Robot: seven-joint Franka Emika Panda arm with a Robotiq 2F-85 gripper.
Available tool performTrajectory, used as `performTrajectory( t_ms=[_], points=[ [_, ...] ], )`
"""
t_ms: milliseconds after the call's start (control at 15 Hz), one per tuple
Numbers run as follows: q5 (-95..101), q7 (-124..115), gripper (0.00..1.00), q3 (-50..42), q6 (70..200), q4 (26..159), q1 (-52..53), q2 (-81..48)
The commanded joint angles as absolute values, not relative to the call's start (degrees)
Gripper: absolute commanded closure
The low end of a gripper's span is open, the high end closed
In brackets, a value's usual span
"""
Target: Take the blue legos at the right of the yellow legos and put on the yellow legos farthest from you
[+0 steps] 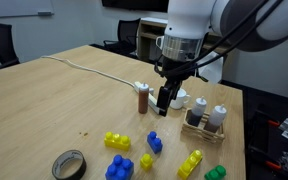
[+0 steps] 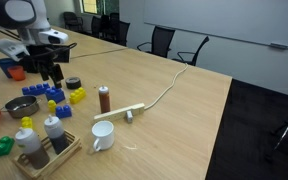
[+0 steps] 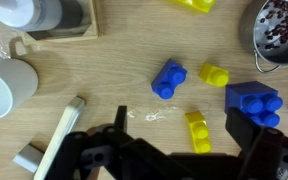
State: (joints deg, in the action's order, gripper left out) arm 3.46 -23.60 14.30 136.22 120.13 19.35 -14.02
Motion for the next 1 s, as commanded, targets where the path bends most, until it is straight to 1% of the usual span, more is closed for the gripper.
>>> performTrajectory(
  t_ms=[0,533,667,733,933],
  points=[
    [2.94,-26.34,0.00,13.40,137.53,119.82,20.05,-14.67],
    [1.50,-49.24,0.00,10.13,147.43,119.32,23.28,-21.70],
    [2.31,-51.86,0.00,9.30,149.94,119.29,24.39,-23.45],
    [1.72,-49.05,0.00,10.04,148.19,119.95,23.52,-22.44],
    [1.74,-50.64,0.00,9.52,149.41,119.70,24.24,-23.47]
  ],
)
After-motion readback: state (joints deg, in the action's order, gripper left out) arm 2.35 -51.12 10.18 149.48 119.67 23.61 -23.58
